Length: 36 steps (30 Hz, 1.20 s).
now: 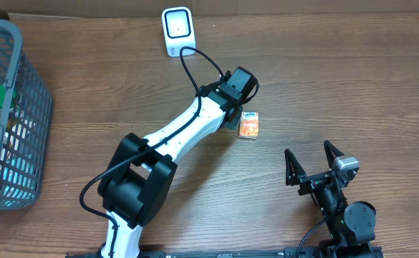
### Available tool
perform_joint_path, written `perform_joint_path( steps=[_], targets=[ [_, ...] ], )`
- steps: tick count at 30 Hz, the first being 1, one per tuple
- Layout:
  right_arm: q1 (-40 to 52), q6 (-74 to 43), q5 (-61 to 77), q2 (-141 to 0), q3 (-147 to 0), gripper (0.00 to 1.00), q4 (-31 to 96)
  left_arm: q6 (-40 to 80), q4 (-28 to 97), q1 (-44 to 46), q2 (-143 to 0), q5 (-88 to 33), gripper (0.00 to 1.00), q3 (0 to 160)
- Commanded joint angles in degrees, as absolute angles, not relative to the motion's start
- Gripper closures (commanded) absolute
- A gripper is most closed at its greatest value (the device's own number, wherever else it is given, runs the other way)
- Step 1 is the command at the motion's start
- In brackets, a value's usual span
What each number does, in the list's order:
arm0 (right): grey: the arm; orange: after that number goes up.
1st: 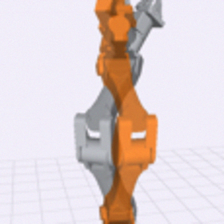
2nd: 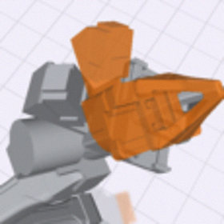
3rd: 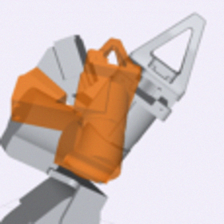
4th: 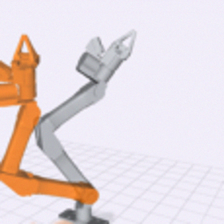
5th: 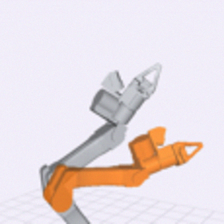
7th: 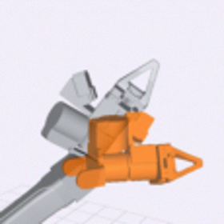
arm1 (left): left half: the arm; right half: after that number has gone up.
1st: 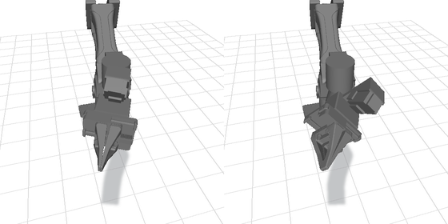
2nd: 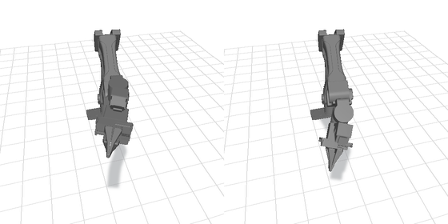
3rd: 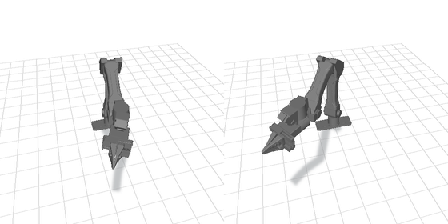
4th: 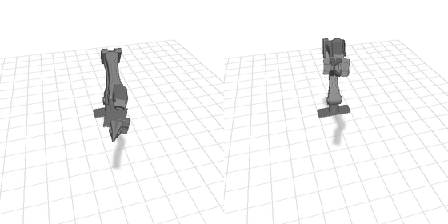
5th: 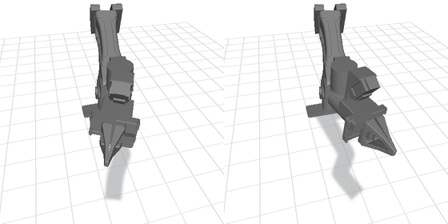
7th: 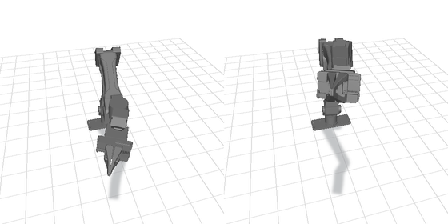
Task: Scan the item barcode
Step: 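Place the teal tissue pack on the table left of the orange pack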
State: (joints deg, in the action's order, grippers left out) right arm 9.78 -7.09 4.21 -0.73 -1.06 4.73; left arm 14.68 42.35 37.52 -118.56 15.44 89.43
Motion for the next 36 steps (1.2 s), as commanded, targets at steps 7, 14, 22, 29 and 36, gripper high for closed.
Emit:
perform_joint_path(
  steps=[7,14,22,29,36],
  targets=[
    [9.67,-7.31,4.12,-0.16,-0.45,0.0,4.49,13.23,42.3,37.78,-120.27,15.44,0.4,90.78],
    [9.67,-7.31,4.12,-0.16,-0.45,0.0,4.49,13.32,53.17,37.56,-118.54,19.31,0.36,100.51],
    [9.67,-7.31,4.12,-0.16,-0.45,0.0,4.47,18.92,69.23,33.74,-112.16,19.68,0.38,121.78],
    [9.67,-7.31,4.12,-0.16,-0.45,0.0,4.47,22.63,78.98,24.51,-102.5,19.68,0.38,131.11],
    [9.67,-7.31,4.12,-0.16,-0.45,0.0,4.47,25.56,85.1,5.74,-93.03,18.33,0.36,131.31]
  ],
)
